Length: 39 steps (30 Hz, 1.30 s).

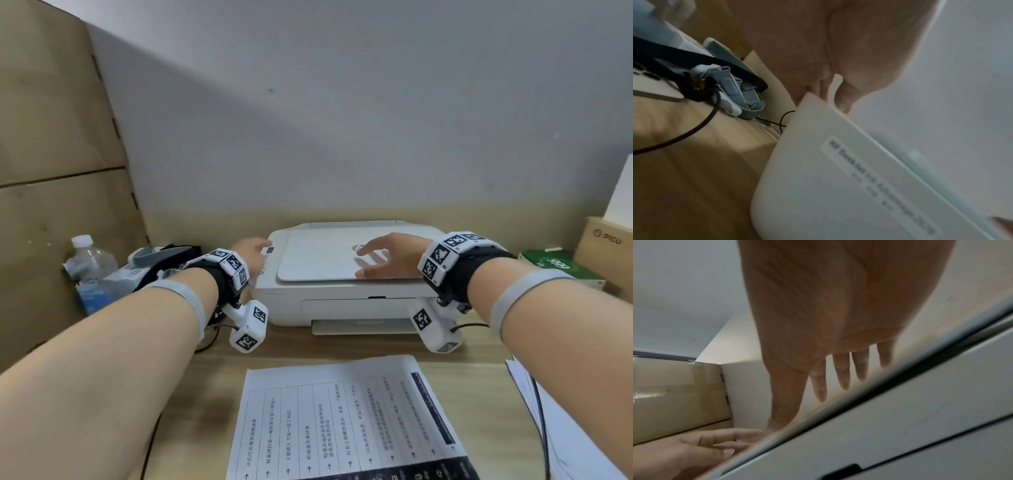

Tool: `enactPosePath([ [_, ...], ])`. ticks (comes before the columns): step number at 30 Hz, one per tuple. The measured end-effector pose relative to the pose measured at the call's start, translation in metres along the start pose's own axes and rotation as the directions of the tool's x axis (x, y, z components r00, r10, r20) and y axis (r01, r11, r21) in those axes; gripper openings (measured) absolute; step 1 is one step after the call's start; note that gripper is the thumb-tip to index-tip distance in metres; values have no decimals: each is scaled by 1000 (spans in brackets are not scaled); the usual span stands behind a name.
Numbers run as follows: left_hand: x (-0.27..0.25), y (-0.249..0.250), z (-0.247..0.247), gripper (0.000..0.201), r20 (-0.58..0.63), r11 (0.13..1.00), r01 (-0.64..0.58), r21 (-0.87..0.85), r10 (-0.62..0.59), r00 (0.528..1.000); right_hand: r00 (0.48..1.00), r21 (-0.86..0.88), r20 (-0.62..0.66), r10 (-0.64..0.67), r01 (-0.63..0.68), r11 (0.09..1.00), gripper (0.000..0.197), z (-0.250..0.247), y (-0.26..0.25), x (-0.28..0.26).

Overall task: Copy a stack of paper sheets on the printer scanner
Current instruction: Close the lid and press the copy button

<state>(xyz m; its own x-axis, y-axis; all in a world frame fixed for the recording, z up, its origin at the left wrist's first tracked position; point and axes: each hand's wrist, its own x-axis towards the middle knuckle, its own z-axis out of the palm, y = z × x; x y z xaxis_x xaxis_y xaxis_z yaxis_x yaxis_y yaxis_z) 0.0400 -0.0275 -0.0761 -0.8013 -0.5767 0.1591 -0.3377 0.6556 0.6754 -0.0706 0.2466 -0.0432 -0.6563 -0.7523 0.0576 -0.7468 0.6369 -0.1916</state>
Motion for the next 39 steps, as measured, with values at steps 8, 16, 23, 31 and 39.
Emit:
enactPosePath([
  [8, 0, -26, 5, 42, 26, 975, 81, -209, -77, 997, 998, -22, 55, 17, -16, 1000, 46, 18, -11, 25],
  [16, -3, -32, 11, 45, -13, 970, 73, -230, -78, 997, 998, -97, 37, 59, -55, 994, 71, 51, -4, 48],
  [23, 1, -26, 12, 47, -36, 996, 20, 90, -17, 999, 996, -63, 9, 86, -85, 994, 59, 53, -4, 42],
  [31, 2, -21, 13, 51, -19, 977, 32, 211, -28, 999, 997, -68, 7, 80, -80, 995, 57, 51, -8, 38],
  [39, 0, -19, 11, 51, 13, 985, 52, 164, -55, 998, 998, -73, -7, 66, -66, 995, 54, 49, -10, 34],
])
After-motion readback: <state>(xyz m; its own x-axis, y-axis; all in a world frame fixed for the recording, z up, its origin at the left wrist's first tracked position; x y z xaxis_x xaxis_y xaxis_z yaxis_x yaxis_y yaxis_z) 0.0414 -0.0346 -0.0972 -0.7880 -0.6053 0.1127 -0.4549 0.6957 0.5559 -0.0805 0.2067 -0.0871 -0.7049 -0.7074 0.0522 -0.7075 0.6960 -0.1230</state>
